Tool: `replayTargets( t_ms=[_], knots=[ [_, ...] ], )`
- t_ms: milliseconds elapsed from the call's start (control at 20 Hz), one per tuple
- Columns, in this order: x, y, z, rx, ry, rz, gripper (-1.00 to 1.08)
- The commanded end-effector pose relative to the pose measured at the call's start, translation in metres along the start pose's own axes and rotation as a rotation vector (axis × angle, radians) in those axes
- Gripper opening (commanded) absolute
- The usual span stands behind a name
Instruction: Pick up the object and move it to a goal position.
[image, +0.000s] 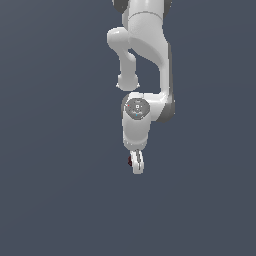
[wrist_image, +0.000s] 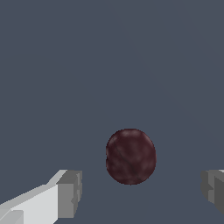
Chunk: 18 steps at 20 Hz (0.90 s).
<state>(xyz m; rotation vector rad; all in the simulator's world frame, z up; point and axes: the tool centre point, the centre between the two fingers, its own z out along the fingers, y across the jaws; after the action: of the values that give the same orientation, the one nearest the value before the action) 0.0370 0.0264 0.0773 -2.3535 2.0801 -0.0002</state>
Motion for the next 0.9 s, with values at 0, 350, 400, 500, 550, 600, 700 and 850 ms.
replayTargets(
  t_ms=[0,350,400,500,550,600,700,850],
  knots=[
    [0.000,0.000,0.005,-0.001,0.000,0.001,1.00],
    [0.000,0.002,0.039,-0.001,0.000,0.004,1.00],
    [0.000,0.002,0.043,-0.001,0.000,0.005,1.00],
    [0.000,0.001,0.047,-0.001,0.000,0.005,1.00],
    [0.000,0.001,0.049,-0.001,0.000,0.005,1.00],
    [0.000,0.000,0.049,-0.001,0.000,0.005,1.00],
    [0.000,0.000,0.049,-0.001,0.000,0.005,-1.00],
    [0.000,0.000,0.049,-0.001,0.000,0.005,-1.00]
  ],
)
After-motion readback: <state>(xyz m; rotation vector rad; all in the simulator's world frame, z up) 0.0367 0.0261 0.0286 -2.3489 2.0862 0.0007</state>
